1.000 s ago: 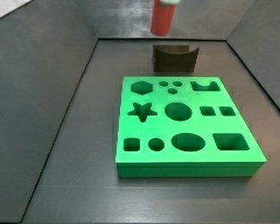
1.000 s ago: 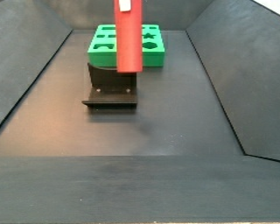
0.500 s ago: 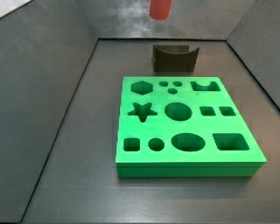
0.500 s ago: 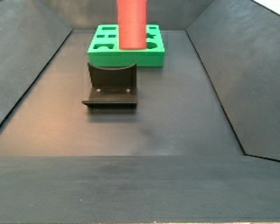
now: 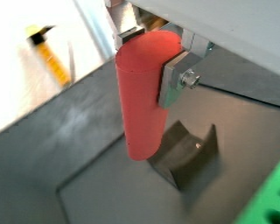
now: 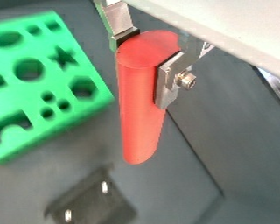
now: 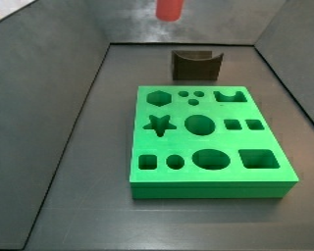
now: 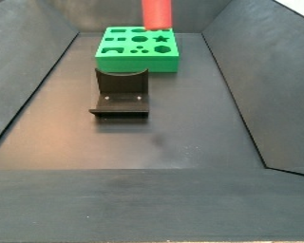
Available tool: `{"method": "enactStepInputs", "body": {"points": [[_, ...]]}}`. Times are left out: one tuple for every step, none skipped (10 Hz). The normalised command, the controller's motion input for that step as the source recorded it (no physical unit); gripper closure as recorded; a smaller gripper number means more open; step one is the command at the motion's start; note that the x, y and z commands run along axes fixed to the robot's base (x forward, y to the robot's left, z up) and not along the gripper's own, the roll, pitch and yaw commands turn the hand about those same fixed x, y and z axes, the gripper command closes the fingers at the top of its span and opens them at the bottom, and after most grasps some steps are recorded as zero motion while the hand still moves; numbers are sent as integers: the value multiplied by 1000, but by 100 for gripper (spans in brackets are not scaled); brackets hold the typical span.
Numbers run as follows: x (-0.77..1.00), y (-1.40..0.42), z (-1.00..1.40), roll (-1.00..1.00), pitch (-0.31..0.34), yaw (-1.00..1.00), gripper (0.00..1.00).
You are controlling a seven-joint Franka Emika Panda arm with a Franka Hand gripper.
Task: Pick up the oval object. Move up. Place the oval object on the fixture. Regrasp the oval object. Move to above the board. Insert the oval object.
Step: Move to above the board.
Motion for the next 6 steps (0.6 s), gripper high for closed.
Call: {"method": "enactStepInputs", "body": {"points": [[-230, -1000, 328, -261, -45, 1000, 100], [-226, -1000, 331, -254, -55, 1000, 100], [-216, -1000, 334, -241, -75, 1000, 100], [-209, -1000, 341, -231, -87, 1000, 100], [-191, -1000, 357, -212, -105, 1000, 100], [-150, -814, 297, -205, -110, 1000, 100]]}}
